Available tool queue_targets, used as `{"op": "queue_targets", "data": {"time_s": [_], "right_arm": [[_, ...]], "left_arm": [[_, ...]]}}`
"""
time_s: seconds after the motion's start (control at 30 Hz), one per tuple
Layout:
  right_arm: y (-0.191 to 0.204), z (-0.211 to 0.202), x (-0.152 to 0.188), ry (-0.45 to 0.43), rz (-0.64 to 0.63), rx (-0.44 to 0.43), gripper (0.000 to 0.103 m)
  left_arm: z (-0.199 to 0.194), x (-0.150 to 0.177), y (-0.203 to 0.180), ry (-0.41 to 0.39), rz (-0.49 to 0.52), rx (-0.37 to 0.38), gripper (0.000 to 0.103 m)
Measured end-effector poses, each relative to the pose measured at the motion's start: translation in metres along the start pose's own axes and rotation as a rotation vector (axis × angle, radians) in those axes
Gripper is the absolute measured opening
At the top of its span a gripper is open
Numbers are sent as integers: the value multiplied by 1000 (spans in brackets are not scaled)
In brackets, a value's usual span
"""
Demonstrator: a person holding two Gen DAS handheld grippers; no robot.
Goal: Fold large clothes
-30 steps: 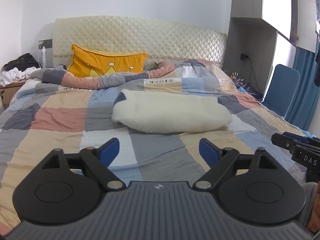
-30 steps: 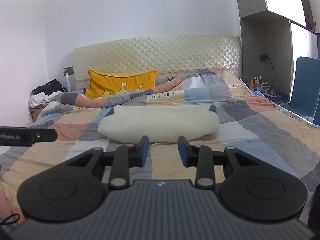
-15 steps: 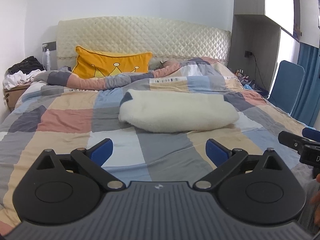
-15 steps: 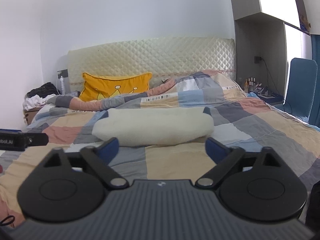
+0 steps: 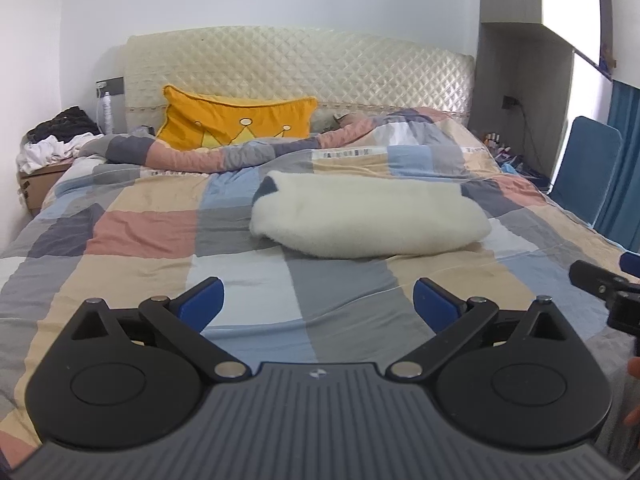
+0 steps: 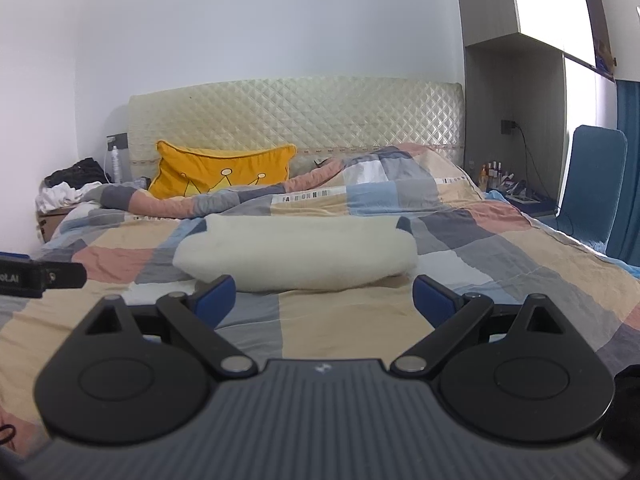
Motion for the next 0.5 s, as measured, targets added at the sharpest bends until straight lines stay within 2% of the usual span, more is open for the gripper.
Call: {"op": "queue_targets", "data": {"time_s": [0.5], "right_arm": [[-2,-1,0,0,4,2,97]], "left_arm": [[-2,4,-3,-14,4,14,102]]}}
Point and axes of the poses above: each gripper's, at about its wrist camera, not at the fingertips, and z roughly the way its jaws point, y to its left, x to its underside, the point moved 5 cm from there along z, roughly the way its jaws point, and after that the axes turned 10 degrees about -z, right-handed, at the moved point
